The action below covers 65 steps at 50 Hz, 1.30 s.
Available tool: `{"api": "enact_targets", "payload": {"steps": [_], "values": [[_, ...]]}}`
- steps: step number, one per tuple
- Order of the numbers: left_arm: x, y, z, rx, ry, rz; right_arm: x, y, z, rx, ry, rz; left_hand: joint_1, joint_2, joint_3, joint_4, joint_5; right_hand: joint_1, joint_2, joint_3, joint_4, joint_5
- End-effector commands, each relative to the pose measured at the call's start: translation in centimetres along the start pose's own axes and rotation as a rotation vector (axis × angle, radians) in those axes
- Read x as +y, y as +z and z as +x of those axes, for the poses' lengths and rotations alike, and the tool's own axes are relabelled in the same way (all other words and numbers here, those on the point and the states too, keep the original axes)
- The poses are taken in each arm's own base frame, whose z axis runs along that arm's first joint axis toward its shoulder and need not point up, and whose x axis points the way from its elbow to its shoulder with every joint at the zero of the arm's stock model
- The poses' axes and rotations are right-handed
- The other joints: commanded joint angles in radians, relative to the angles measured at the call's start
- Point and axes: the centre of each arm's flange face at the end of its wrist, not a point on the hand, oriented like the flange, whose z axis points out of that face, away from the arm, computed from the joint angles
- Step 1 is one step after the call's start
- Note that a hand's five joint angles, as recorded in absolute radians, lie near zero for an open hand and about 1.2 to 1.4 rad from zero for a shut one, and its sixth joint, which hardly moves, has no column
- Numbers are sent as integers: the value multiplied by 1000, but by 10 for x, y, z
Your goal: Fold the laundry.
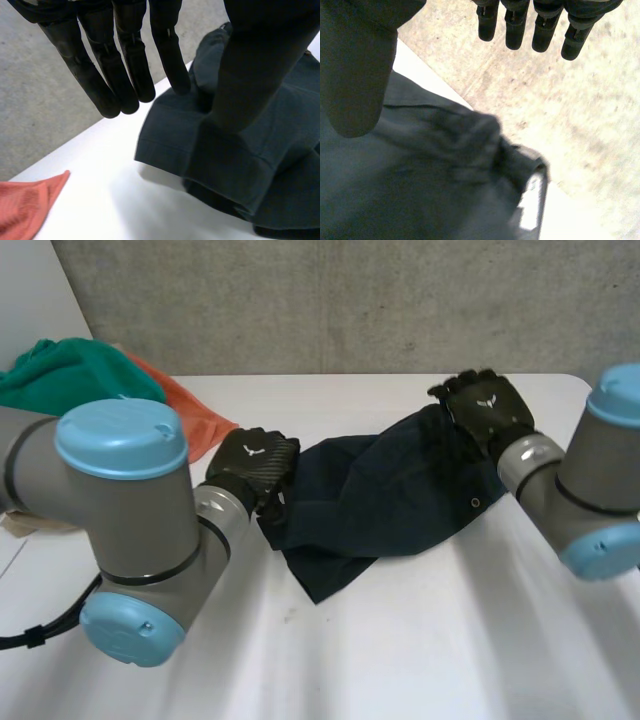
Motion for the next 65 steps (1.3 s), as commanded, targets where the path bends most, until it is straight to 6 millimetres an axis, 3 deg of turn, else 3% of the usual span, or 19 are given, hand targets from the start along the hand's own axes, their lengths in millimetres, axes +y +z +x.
{"api": "enact_targets", "payload": {"steps": [1, 6, 13, 16, 17, 20, 24, 28, 29, 32, 37, 40, 43, 47, 51, 57, 59, 62, 65], "values": [[14, 8, 17, 24, 9, -65, 4, 50, 1, -42, -229, 35, -19, -29, -31, -33, -35, -21, -1, 0, -1, -8], [33, 20, 23, -7, 41, -133, 27, 82, -4, -91, -318, 55, -110, -119, -122, -123, -126, 67, 87, 88, 87, 80], [41, 33, 25, -46, 72, -166, 61, 102, -10, -106, -381, 56, -116, -126, -128, -130, -132, 266, 286, 288, 286, 280], [44, 39, 29, -46, 81, -172, 71, 107, -15, -117, -404, 67, -17, -26, -29, -30, -33, 551, 570, 572, 571, 564], [45, 40, 29, -46, 82, -173, 71, 107, -15, -117, -408, 71, 36, 27, 24, 23, 20, 674, 693, 695, 694, 687], [40, 42, 29, -51, 84, -154, 69, 105, -13, -118, -414, 69, 570, 560, 557, 556, 553, 1167, 1187, 1189, 1187, 1181], [17, 39, 19, -84, 69, -98, 45, 92, -2, -104, -413, 68, 577, 567, 564, 563, 561, 1168, 1188, 1190, 1188, 1182], [-21, 26, -2, -122, 45, -12, 12, 61, 23, -84, -400, 29, 577, 567, 564, 563, 561, 1168, 1188, 1190, 1188, 1182], [-38, 17, -13, -145, 39, 26, -3, 43, 33, -76, -392, 11, 577, 567, 564, 563, 561, 1168, 1188, 1190, 1188, 1182], [-63, -1, -29, -172, 41, 75, -24, 14, 45, -68, -385, -17, 577, 567, 564, 563, 561, 1168, 1188, 1190, 1188, 1182], [-108, -54, -52, -195, 92, 161, -60, -52, 63, -43, -362, -96, 577, 567, 564, 563, 561, 1168, 1188, 1190, 1188, 1182], [-114, -82, -54, -172, 140, 165, -64, -86, 63, -67, -337, -198, 577, 567, 564, 563, 561, 1168, 1188, 1190, 1188, 1182], [-112, -99, -51, -137, 181, 154, -57, -106, 59, -124, -321, -291, 577, 567, 564, 563, 561, 1168, 1188, 1190, 1188, 1182], [-89, -110, -38, -40, 270, 69, -39, -129, 41, -271, -319, -424, 577, 567, 564, 563, 561, 1168, 1188, 1190, 1188, 1182], [-53, -100, -28, 38, 334, -71, -18, -134, 23, -377, -340, -490, 577, 567, 564, 563, 561, 1168, 1188, 1190, 1188, 1182], [-13, -48, -26, 26, 358, -196, 12, -115, 1, -424, -311, -516, 577, 567, 564, 563, 561, 1168, 1188, 1190, 1188, 1182], [-13, -33, -29, -5, 358, -189, 16, -105, -2, -407, -309, -510, 577, 567, 564, 563, 561, 1168, 1188, 1190, 1188, 1182], [-31, 0, -42, -99, 375, -94, 12, -79, 1, -322, -320, -452, 577, 567, 564, 563, 561, 1168, 1188, 1190, 1188, 1182], [-71, 32, -61, -233, 440, 75, -8, -40, 10, -182, -356, -314, 577, 567, 564, 563, 561, 1168, 1188, 1190, 1188, 1182]]}}
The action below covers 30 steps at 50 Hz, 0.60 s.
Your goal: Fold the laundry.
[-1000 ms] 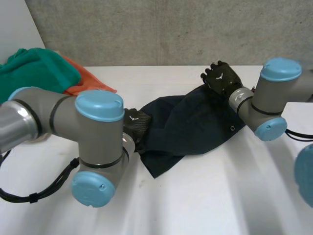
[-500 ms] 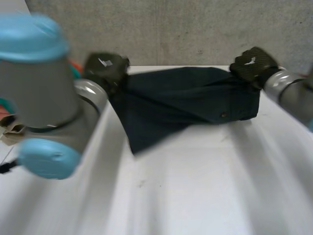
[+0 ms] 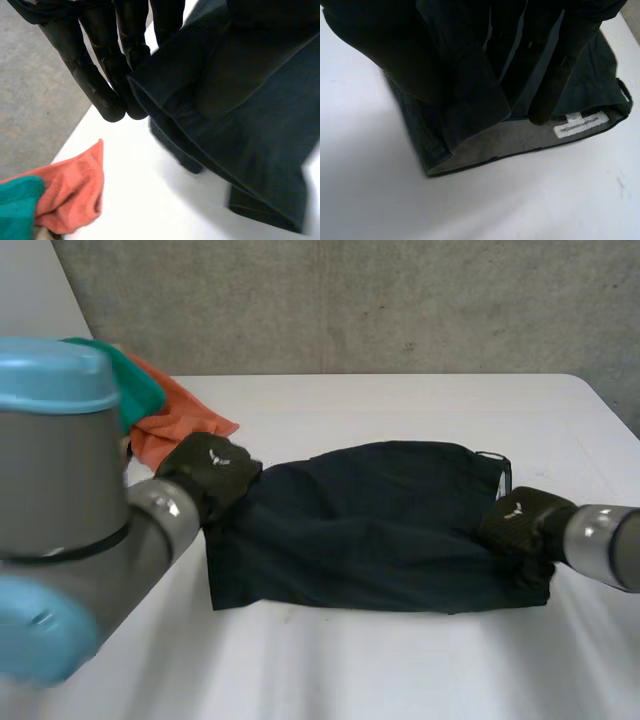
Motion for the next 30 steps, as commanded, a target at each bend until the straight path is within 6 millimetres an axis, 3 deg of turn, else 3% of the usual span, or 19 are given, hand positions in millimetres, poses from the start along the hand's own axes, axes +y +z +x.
{"api": "enact_targets", "payload": {"steps": [1, 2, 3, 5, 7, 11, 13, 17, 24, 29, 30], "values": [[-56, 64, -56, -307, 68, 227, -49, 42, 50, 300, -24, 177, 239, 200, 207, 201, 245, 289, 224, 215, 203, 218], [-68, 66, -67, -353, 81, 271, -58, 44, 62, 362, -38, 211, 239, 200, 207, 201, 245, 289, 224, 215, 203, 218], [-93, 61, -90, -445, 93, 370, -80, 44, 87, 492, -52, 290, 239, 200, 207, 201, 245, 289, 224, 215, 203, 218], [-120, 52, -112, -531, 85, 488, -103, 38, 110, 621, -53, 384, 239, 200, 207, 201, 245, 289, 224, 215, 203, 218], [-158, 32, -149, -690, 45, 701, -144, 15, 140, 812, -32, 604, 239, 200, 207, 201, 245, 289, 224, 215, 203, 218], [-178, 12, -174, -811, -39, 868, -171, -6, 162, 961, -18, 876, 239, 200, 207, 201, 245, 289, 224, 215, 203, 218], [-181, 9, -176, -827, -48, 902, -175, -11, 166, 996, -25, 959, 239, 200, 207, 201, 245, 289, 224, 215, 203, 218], [-171, 18, -168, -789, -36, 883, -172, -1, 158, 970, -35, 979, 239, 200, 207, 201, 245, 289, 224, 215, 203, 218], [-115, 60, -145, -689, -56, 675, -157, 33, 132, 836, -12, 897, 239, 200, 207, 201, 245, 289, 224, 215, 203, 218], [-60, 94, -100, -548, -70, 509, -136, 68, 111, 742, -10, 840, 239, 200, 207, 201, 245, 289, 224, 215, 203, 218], [-42, 103, -84, -502, -64, 455, -122, 89, 97, 685, -2, 791, 239, 200, 207, 201, 245, 289, 224, 215, 203, 218]]}}
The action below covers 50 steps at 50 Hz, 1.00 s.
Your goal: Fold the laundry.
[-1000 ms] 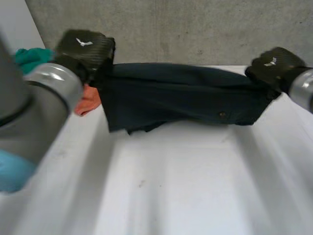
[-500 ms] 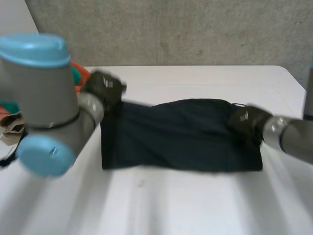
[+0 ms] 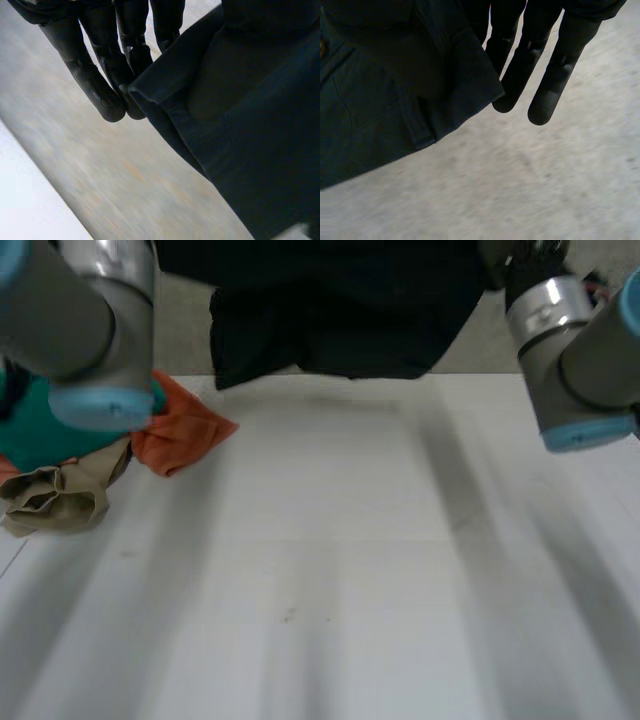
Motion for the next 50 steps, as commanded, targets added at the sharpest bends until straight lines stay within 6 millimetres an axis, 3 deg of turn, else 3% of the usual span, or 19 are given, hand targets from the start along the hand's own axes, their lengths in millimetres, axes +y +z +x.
{"api": "enact_targets", "payload": {"steps": [1, 4, 7, 11, 19, 23, 27, 31, 34, 37, 41, 48, 50], "values": [[77, -56, 54, 189, 18, -244, 52, -31, -52, -155, 31, -142, 239, 198, 206, 198, 245, 289, 224, 209, 201, 205], [107, -88, 75, 277, 50, -352, 78, -56, -77, -240, 36, -250, 239, 198, 206, 198, 245, 289, 224, 209, 201, 205], [124, -121, 86, 366, 93, -454, 95, -84, -95, -340, 6, -362, 239, 198, 206, 198, 245, 289, 224, 209, 201, 205], [118, -159, 88, 469, 112, -537, 97, -126, -109, -498, -62, -517, 239, 198, 206, 198, 245, 289, 224, 209, 201, 205], [73, -218, 62, 632, 145, -616, 62, -195, -63, -632, -154, -852, 239, 198, 206, 198, 245, 289, 224, 209, 201, 205], [51, -262, 38, 792, 218, -745, 26, -245, -39, -767, -163, -1009, 239, 198, 206, 198, 245, 289, 224, 209, 201, 205], [31, -296, 23, 951, 283, -818, 12, -273, -26, -895, -178, -1047, 239, 198, 206, 198, 245, 289, 224, 209, 201, 205], [13, -308, 22, 1013, 335, -743, 16, -279, -28, -955, -201, -1012, 239, 198, 206, 198, 245, 289, 224, 209, 201, 205], [7, -301, 26, 990, 353, -678, 24, -271, -29, -924, -211, -995, 239, 198, 206, 198, 245, 289, 224, 209, 201, 205], [7, -277, 39, 914, 363, -614, 39, -251, -31, -820, -184, -973, 239, 198, 206, 198, 245, 289, 224, 209, 201, 205], [14, -236, 61, 787, 332, -552, 59, -225, -30, -670, -136, -964, 239, 198, 206, 198, 245, 289, 224, 209, 201, 205], [45, -139, 111, 541, 214, -368, 100, -171, -32, -367, -131, -826, 239, 198, 206, 198, 245, 289, 224, 209, 201, 205], [50, -125, 119, 518, 199, -341, 108, -162, -33, -325, -137, -789, 239, 198, 206, 198, 245, 289, 224, 209, 201, 205]]}}
